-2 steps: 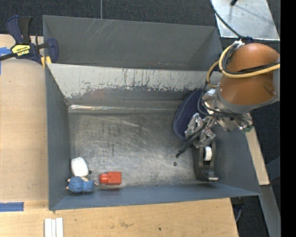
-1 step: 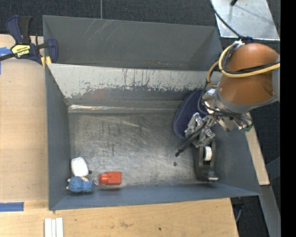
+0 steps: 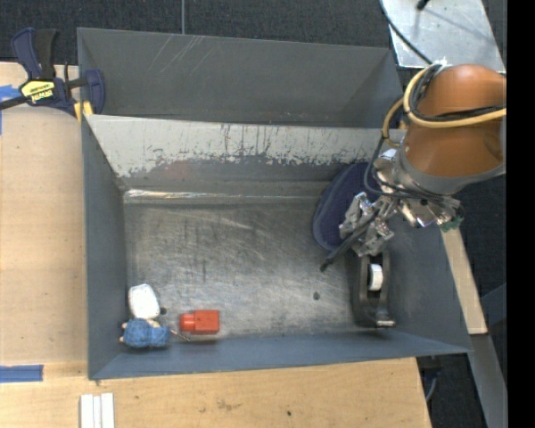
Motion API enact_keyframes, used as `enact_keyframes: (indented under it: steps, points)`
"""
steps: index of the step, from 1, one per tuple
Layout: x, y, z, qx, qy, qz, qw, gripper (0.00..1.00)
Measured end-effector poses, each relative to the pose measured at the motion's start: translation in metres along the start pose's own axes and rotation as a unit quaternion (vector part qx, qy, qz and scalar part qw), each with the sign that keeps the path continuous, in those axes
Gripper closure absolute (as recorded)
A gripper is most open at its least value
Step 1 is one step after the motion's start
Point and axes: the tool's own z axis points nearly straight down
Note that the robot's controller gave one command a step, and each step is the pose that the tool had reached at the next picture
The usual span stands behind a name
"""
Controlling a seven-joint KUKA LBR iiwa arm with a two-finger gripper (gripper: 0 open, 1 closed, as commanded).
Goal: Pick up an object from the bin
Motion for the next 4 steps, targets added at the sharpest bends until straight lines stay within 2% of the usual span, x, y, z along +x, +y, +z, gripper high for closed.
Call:
enact_keyframes:
  steps: [1, 2, 4]
  points:
    - [0.009, 0.01, 0.014, -0.002, 0.0024, 0.024, 0.9997, 1.0]
    - [0.015, 0.011, 0.016, -0.001, 0.0024, 0.026, 0.9997, 1.0]
    - [0.004, 0.015, 0.012, 0.0, 0.0002, 0.018, 0.9998, 1.0]
